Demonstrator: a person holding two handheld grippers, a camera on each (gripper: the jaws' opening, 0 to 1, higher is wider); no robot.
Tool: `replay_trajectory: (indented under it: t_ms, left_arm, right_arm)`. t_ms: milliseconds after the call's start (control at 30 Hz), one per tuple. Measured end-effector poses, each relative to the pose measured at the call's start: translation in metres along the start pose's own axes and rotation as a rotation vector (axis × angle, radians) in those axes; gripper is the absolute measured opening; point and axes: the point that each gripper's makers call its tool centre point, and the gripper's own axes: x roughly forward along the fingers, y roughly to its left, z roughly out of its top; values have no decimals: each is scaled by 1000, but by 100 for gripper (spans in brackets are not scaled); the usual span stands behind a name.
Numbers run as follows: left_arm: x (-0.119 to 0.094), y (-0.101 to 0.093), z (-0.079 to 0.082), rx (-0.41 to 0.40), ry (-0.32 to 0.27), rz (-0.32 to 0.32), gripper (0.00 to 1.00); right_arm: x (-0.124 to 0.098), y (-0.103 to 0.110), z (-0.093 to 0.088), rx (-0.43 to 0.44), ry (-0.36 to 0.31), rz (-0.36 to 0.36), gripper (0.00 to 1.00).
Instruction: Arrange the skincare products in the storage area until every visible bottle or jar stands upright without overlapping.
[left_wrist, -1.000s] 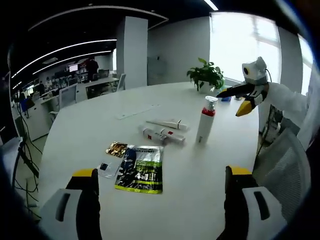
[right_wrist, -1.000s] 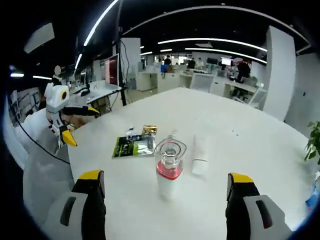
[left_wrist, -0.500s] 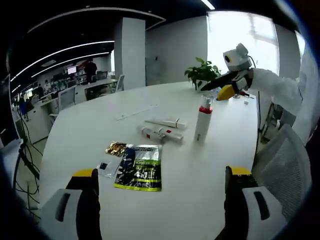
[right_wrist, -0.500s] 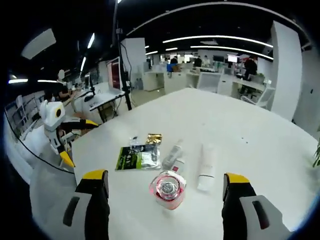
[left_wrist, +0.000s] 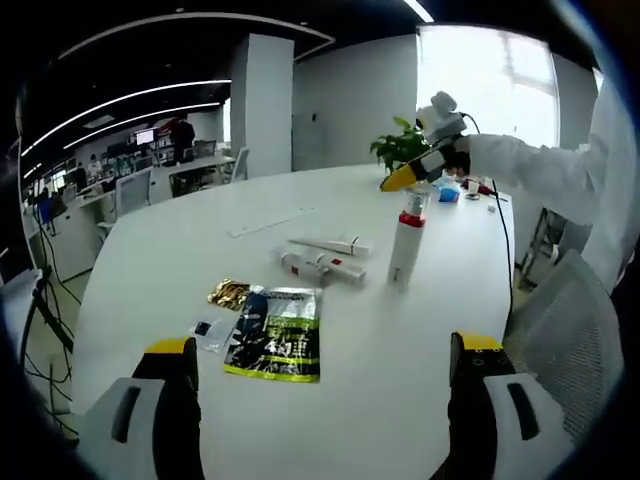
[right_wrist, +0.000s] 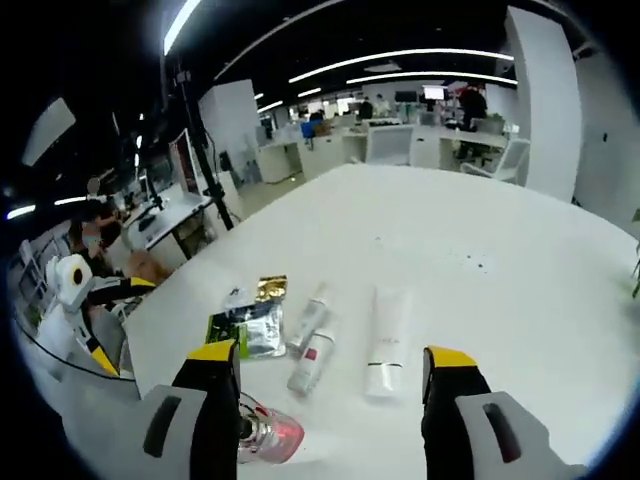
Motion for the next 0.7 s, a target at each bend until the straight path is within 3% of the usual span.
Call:
replay_trajectory:
  t_ms: [200,267,400,533,700]
  left_arm:
    - [1,1,-2,-10,3,0,99]
    - [1,2,-2,-14,2,-2,99]
    - [4,1,-4,-20,5,-12,99]
    - [7,0,-6,-25,13,-16,99]
    - [7,0,-7,-41,10,-16,99]
  right_arm:
    - [16,-11,-5,-3,32,-40,64]
    - [28,-26,-7,2,46,-47,63]
    - [45,-37,-23,-43,121,-90,60]
    - [57,-32,-30,-67,155,-99,56]
    - [75,-41,-43,-87,198,-107,53]
